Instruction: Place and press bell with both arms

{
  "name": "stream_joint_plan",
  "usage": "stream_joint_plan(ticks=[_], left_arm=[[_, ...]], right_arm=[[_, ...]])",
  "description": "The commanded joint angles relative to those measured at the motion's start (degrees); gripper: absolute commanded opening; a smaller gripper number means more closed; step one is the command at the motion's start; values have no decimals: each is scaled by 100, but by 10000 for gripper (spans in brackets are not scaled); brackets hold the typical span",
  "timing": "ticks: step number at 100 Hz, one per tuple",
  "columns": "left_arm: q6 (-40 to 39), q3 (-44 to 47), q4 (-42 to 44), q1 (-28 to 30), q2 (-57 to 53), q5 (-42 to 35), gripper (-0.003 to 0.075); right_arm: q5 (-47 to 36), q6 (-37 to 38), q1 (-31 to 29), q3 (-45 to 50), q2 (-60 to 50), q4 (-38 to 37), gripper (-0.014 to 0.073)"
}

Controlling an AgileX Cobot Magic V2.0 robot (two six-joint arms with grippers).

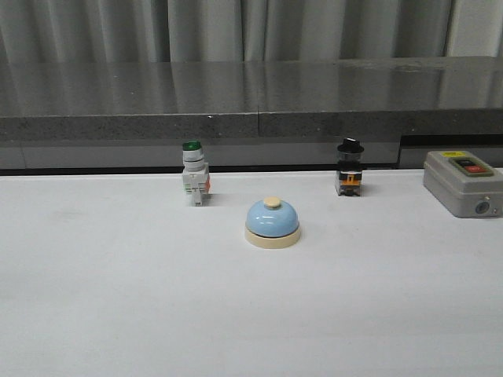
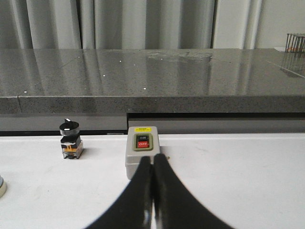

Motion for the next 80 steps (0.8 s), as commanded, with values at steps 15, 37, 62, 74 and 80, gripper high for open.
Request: stream_joint_plan(ticks=[15,37,62,74,80], left_arm=[[-32,243,-55,-36,-175,-476,-20],[-32,243,-55,-36,-175,-476,-20],[-32,243,-55,-36,-175,-476,-20],[-32,243,-55,-36,-175,-476,-20],[-32,243,-55,-36,-175,-476,-20]], right_arm=[[168,-29,-26,-72,-649,-91,-69],[524,-29,-19,-72,-604,-91,-69],[543,-29,-19,-78,-604,-91,-69],[543,-29,-19,-78,-604,-91,-69],[543,-29,-19,-78,-604,-91,-69]])
